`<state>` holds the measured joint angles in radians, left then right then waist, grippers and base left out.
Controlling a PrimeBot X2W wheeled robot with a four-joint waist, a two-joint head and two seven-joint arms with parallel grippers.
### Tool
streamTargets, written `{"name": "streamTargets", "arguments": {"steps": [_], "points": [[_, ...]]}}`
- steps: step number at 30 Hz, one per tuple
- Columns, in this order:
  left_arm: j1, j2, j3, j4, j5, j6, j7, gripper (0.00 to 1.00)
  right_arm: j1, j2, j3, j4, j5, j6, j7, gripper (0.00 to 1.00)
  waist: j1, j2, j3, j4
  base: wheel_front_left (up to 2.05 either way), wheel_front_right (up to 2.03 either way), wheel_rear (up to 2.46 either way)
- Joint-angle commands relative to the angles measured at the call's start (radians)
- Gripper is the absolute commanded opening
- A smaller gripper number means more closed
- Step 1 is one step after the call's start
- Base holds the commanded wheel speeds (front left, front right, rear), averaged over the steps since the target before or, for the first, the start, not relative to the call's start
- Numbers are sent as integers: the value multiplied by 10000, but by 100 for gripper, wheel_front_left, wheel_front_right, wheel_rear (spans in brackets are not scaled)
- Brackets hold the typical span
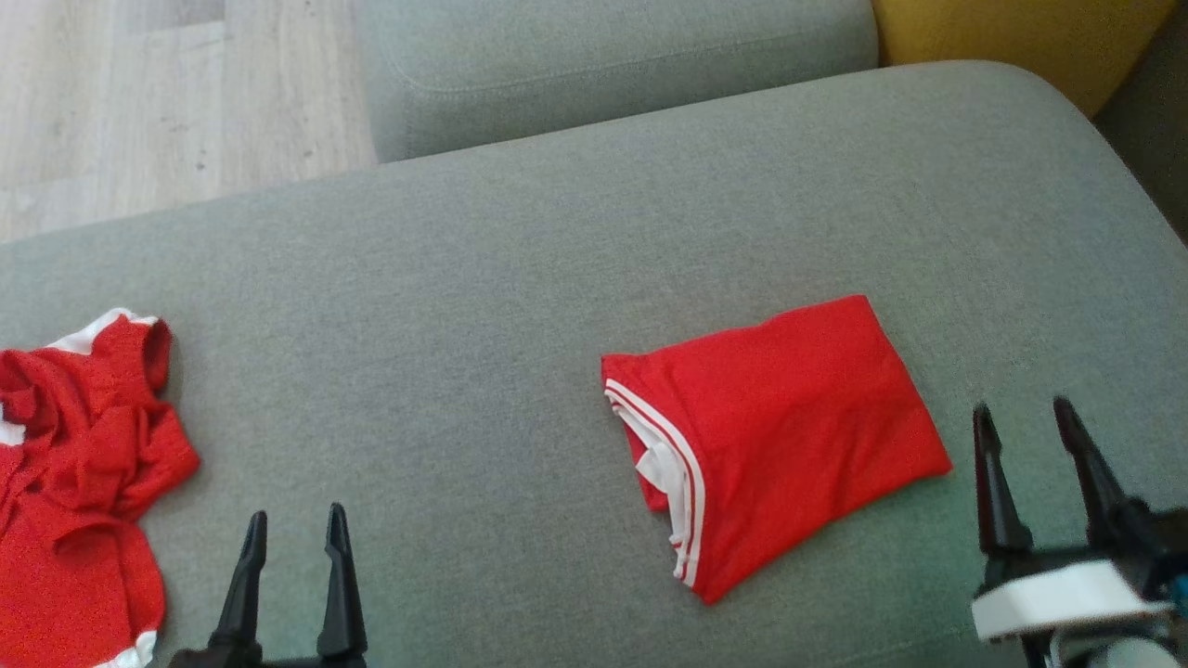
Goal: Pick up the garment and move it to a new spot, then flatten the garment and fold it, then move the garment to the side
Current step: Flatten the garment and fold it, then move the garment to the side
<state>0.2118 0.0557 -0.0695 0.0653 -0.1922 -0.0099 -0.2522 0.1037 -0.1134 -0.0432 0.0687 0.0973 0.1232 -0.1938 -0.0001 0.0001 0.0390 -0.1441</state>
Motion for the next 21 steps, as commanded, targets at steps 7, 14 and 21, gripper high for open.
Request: {"name": "streamTargets", "arguments": {"steps": [7, 14, 21], "points": [[-13, -55, 286, -2, 224, -125, -95, 100, -17, 4, 41, 840, -469, 75, -662, 100, 1, -1, -302, 315, 0, 0, 0], [139, -55, 443, 43, 208, -93, -95, 100, 31, -105, 338, 987, -531, 75, -677, 100, 1, -1, -458, 573, 0, 0, 0], [176, -55, 484, 19, 199, -126, -95, 100, 73, -185, 474, 996, -452, 75, -679, 100, 1, -1, -519, 683, 0, 0, 0]]}}
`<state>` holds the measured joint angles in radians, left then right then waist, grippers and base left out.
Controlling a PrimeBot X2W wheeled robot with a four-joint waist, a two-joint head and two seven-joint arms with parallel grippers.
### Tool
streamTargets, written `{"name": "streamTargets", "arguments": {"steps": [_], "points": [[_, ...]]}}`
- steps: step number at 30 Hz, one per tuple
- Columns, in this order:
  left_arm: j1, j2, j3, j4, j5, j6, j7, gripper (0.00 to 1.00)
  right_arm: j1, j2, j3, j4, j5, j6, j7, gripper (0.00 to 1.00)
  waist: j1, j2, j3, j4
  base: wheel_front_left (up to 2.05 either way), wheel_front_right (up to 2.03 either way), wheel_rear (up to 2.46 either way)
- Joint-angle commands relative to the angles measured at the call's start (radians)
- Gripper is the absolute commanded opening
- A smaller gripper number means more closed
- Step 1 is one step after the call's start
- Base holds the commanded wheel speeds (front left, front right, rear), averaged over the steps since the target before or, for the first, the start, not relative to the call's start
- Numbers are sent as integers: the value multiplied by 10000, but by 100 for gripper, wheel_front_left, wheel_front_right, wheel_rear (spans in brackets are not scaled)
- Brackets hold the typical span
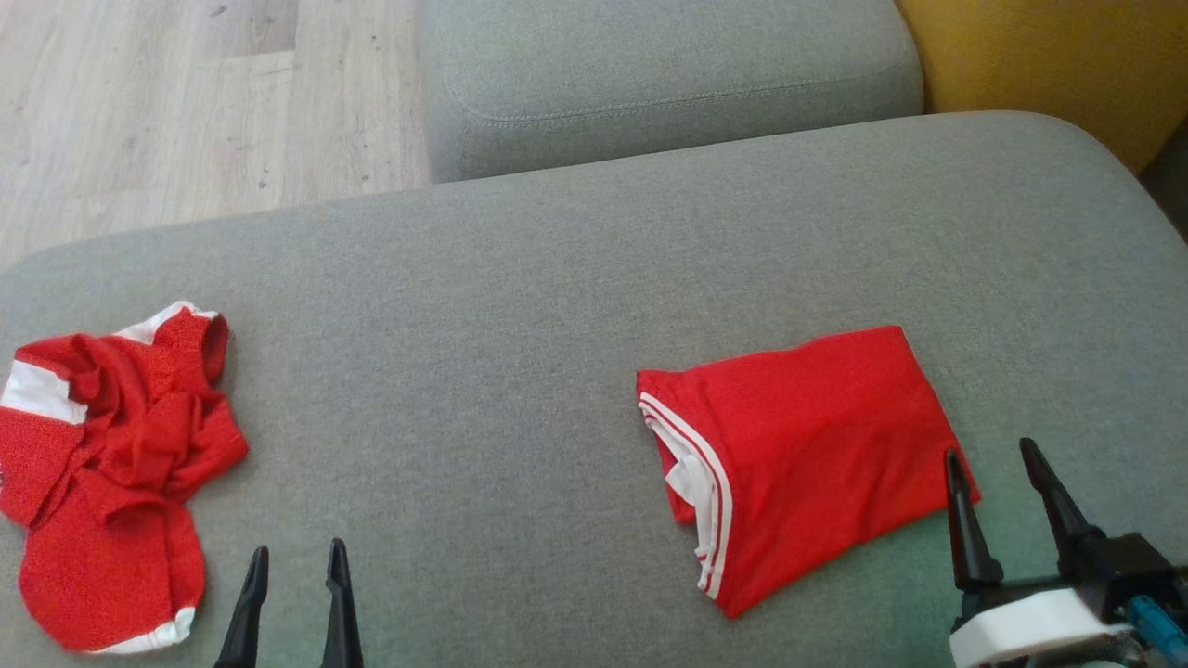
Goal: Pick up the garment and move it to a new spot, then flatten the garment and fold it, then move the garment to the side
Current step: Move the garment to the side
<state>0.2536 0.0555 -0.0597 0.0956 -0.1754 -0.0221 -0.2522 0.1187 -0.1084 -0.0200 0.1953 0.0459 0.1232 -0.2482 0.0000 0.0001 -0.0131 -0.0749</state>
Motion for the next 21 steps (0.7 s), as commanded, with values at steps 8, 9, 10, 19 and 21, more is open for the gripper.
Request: {"name": "streamTargets", "arguments": {"steps": [8, 9, 10, 19, 21], "points": [[-153, -53, 549, -416, -33, 57, -95, 100, -937, -879, 693, -224, 934, 75, 36, 100, 0, -1, 173, -220, 0, 0, 0], [-155, -53, 562, -425, -31, 54, -95, 100, -1192, -966, 663, -236, 1301, 75, 323, 100, 0, -1, 211, -245, 0, 0, 0], [-157, -53, 570, -425, -29, 48, -95, 100, -1457, -1149, 743, -250, 1609, 75, 732, 100, 0, -1, 246, -273, 0, 0, 0], [-545, -53, 375, -273, 41, -79, -95, 100, -3405, -2307, 1626, 1298, 3839, 75, 4349, 100, 0, -1, 722, -109, 0, 0, 0], [-628, -53, 363, -234, 12, -66, -95, 100, -3687, -2381, 1909, 2001, 4092, 75, 4779, 100, 0, -1, 766, -48, 0, 0, 0]]}}
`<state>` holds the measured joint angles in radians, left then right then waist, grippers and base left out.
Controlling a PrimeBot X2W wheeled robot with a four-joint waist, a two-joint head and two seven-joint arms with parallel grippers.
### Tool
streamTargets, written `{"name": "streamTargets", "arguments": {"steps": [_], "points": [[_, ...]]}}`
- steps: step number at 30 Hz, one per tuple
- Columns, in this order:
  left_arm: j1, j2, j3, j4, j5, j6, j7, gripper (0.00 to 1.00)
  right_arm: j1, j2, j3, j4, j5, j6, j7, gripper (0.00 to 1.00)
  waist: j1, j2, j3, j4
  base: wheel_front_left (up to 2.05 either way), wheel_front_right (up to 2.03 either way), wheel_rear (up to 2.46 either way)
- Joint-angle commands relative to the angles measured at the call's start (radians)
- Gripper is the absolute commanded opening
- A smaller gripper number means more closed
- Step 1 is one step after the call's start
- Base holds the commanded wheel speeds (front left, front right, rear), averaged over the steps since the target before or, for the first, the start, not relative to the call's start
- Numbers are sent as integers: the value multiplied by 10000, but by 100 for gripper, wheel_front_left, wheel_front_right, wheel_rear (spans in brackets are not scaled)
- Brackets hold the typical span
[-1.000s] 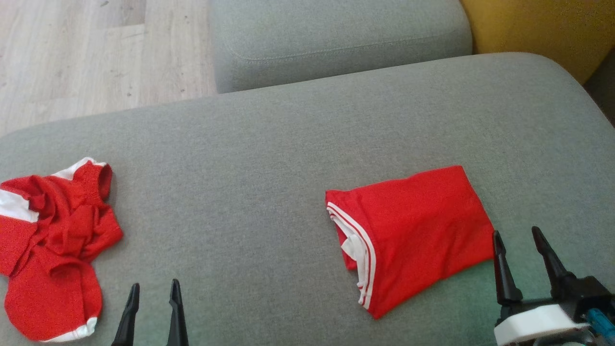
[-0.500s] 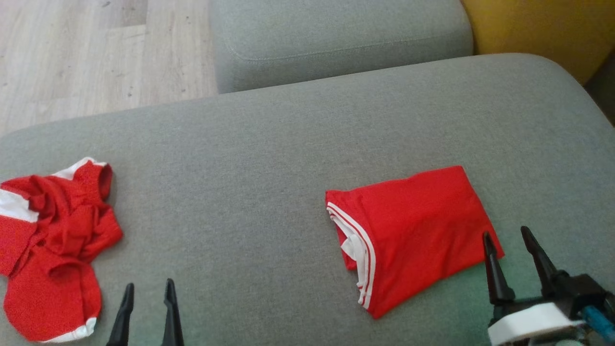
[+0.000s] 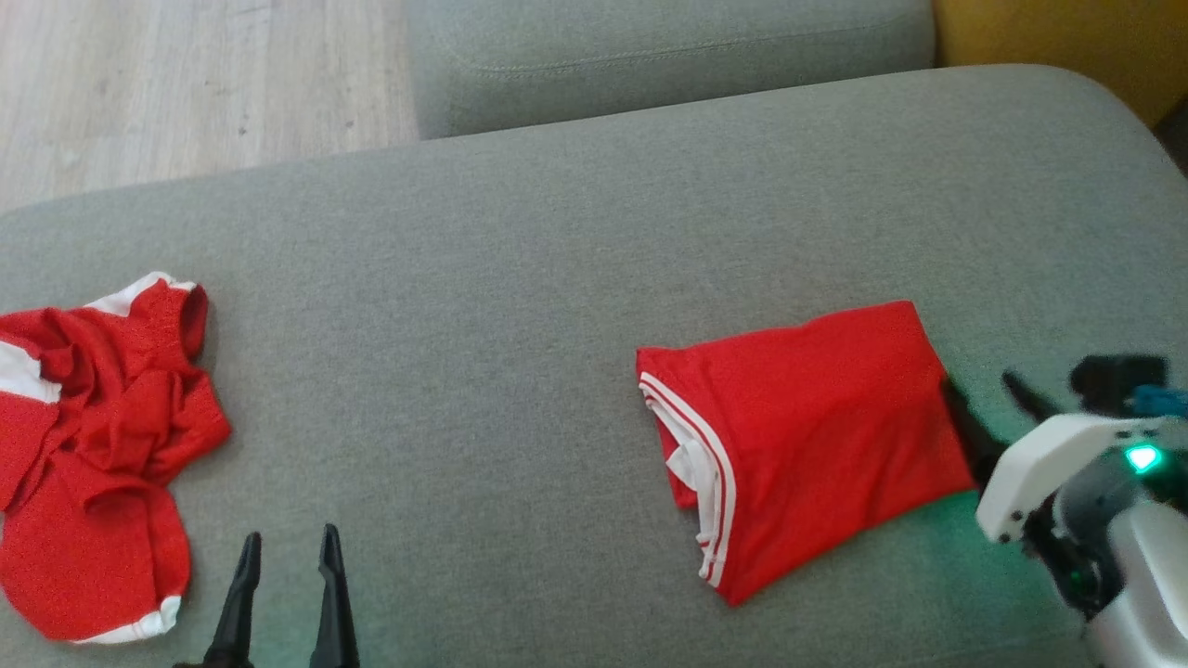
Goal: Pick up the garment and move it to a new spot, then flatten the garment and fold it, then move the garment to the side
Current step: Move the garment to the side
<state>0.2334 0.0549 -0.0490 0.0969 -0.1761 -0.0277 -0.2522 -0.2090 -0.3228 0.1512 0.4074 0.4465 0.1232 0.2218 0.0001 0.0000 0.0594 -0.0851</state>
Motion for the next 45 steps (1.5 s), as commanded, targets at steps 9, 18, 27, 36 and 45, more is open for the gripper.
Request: {"name": "streamTargets", "arguments": {"steps": [9, 18, 27, 36, 45], "points": [[-682, -47, 78, -231, 28, 12, -95, 100, -1674, -233, 711, 2440, 397, 75, 356, 100, -1, 0, 273, 471, 0, 0, 0], [-868, -47, -24, -266, 54, 31, -95, 100, -2299, -27, 1411, 3620, 1468, 75, 1197, 0, -1, 0, 556, 645, 0, 0, 0], [-1538, -47, -166, -447, 324, -101, -95, 100, -3915, -570, 1340, 3525, 1677, 75, -731, 0, -1, 0, 1736, 278, 0, 0, 0], [-2400, -35, -372, -673, 1023, -408, -95, 100, -6709, -1980, -900, 6383, -470, 75, -3255, 0, -1, 0, 3170, 33, 0, 0, 0], [-2320, 233, -69, -954, 1264, -458, -95, 100, -8133, -3038, -2711, 8427, -3153, 75, -4283, 32, -1, 0, 3709, -133, 0, 0, 0]]}}
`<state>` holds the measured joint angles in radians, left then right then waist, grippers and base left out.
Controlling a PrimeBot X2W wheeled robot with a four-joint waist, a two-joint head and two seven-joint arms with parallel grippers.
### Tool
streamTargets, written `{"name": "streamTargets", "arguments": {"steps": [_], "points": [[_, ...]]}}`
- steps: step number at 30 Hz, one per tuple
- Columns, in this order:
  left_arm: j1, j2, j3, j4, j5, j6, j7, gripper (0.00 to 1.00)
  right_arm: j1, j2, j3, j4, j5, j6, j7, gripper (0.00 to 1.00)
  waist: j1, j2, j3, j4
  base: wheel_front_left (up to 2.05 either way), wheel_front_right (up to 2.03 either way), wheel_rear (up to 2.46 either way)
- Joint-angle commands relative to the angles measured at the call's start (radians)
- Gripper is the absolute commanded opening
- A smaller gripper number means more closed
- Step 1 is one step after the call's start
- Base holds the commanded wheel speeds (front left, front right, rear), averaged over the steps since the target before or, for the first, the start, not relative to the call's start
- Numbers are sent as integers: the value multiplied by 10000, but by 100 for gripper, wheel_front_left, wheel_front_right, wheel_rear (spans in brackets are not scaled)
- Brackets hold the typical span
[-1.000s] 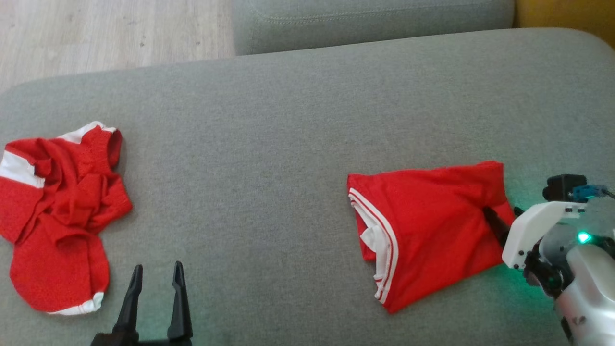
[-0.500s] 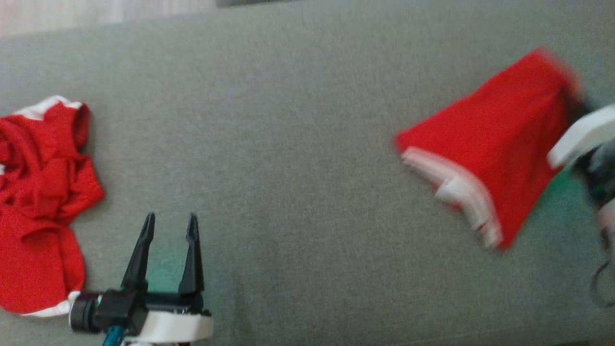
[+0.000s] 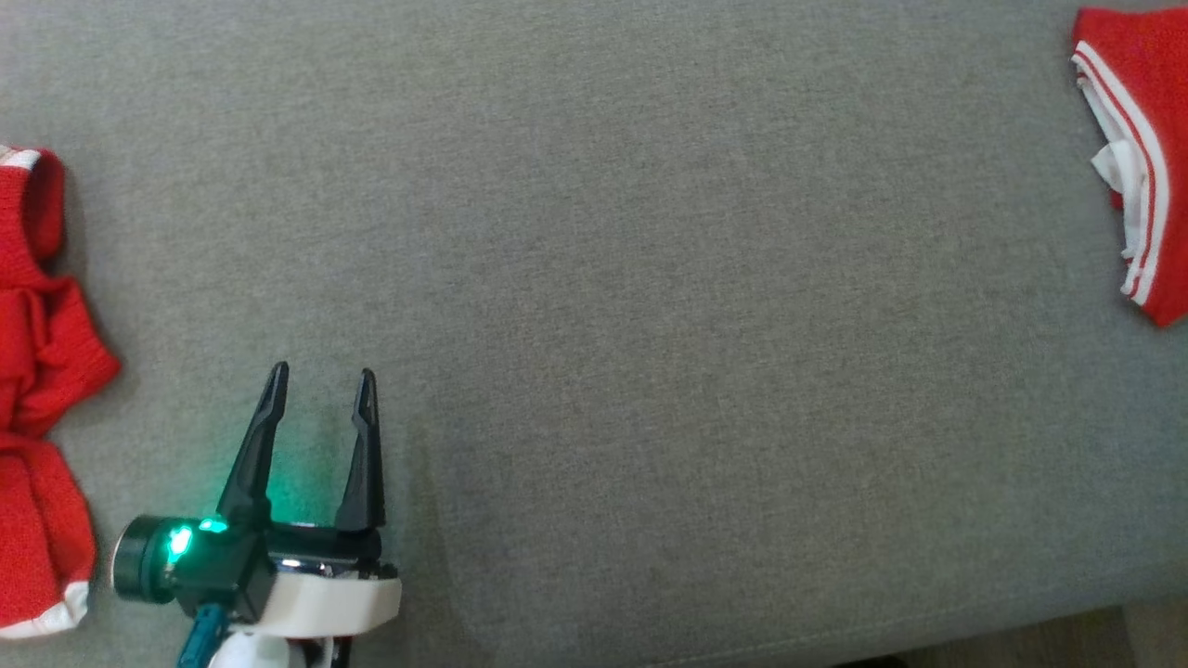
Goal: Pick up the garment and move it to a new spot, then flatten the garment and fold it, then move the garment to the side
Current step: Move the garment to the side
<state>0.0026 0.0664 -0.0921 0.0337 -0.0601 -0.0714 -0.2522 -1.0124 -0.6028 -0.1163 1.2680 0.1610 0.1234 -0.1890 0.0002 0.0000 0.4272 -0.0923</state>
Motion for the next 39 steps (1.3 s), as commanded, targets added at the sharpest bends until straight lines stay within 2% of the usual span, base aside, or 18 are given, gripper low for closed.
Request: {"name": "streamTargets", "arguments": {"steps": [1, 5, 8, 13, 14, 15, 19, 26, 31, 39], "points": [[5, 127, 383, -329, 112, -23, -95, 100, -147, -208, -186, -142, -626, 73, -269, 100, -2, 0, 35, -83, 0, 0, 0], [-18, 94, 354, -337, 126, -11, -95, 100, -172, 17, -931, -427, -1965, 73, -595, 100, -2, 0, -83, -141, 0, 0, 0], [29, 56, 373, -320, 55, 9, -95, 100, 37, 661, -1821, -1214, -2629, 73, -701, 100, -2, 0, -365, -173, 0, 0, 0], [127, -10, 440, -179, -103, 51, -95, 100, 1284, 2060, -2652, -3827, -3278, 73, -723, 100, -2, 0, -1043, -130, 0, 0, 0], [127, -10, 440, -179, -103, 51, -95, 100, 1284, 2060, -2652, -3827, -3278, 73, -723, 100, -2, 0, -1043, -130, 0, 0, 0], [159, -28, 470, -138, -183, 52, -95, 100, 1666, 2331, -2685, -4423, -3351, 73, -724, 100, -2, 0, -1232, -126, 0, 0, 0], [457, -98, 548, 33, -452, 145, -95, 100, 3344, 3443, -2081, -6393, -3307, 73, -725, 100, -2, 0, -2070, -137, 0, 0, 0], [1003, -153, 697, 436, -849, 333, -95, 100, 6547, 4606, -423, -9019, -2315, 73, -727, 100, -2, 0, -3290, 2, 0, 0, 0], [1291, -159, 750, 735, -1039, 474, -95, 100, 8310, 5128, 454, -9714, -1846, 73, -727, 100, -2, 0, -3771, 158, 0, 0, 0], [1548, -161, 706, 923, -1112, 520, -95, 100, 10119, 5493, 932, -9681, -1632, 73, -727, 100, -2, 0, -4045, 428, 0, 0, 0]]}}
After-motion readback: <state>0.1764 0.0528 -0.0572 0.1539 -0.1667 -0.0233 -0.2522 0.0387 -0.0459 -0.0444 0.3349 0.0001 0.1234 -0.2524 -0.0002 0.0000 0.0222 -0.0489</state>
